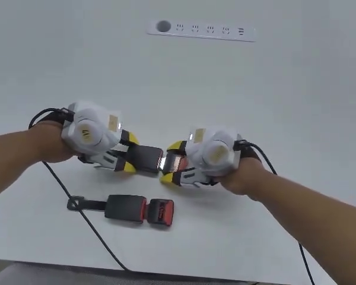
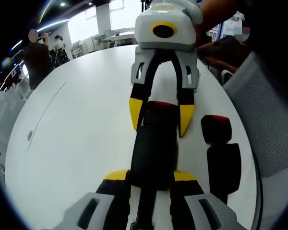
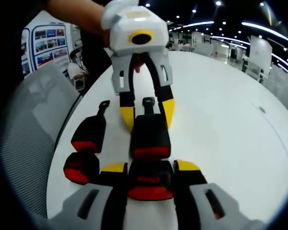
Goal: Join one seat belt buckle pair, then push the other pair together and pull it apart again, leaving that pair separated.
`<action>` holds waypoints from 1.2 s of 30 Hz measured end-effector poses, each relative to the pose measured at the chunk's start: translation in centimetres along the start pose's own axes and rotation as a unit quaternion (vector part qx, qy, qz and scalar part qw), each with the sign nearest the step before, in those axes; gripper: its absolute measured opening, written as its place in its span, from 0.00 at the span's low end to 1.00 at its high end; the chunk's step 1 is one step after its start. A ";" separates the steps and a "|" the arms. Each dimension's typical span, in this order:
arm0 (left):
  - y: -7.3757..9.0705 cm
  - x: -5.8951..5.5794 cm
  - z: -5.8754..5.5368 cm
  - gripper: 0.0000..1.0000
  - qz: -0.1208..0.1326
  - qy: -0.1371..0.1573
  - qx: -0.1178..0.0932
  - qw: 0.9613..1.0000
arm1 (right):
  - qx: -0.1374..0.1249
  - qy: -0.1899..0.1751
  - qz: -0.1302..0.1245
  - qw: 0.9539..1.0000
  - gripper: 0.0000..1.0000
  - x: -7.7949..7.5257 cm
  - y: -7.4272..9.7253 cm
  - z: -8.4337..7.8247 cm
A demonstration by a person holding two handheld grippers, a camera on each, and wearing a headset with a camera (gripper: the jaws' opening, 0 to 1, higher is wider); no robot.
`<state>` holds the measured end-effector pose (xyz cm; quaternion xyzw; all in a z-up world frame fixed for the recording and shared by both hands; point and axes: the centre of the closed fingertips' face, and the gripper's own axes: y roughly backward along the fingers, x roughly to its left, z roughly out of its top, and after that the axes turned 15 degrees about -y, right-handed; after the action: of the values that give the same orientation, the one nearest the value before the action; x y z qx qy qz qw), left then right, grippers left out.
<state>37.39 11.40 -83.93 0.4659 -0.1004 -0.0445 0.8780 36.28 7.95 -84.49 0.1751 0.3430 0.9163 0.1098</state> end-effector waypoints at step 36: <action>0.0 0.0 0.0 0.33 -0.001 0.002 0.003 1.000 | 0.013 0.007 0.001 1.000 0.37 -0.4 0.4 -0.2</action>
<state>37.42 11.40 -83.99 0.4683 -0.0984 -0.0439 0.8770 36.53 7.43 -84.43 0.1705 0.3556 0.9130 0.1041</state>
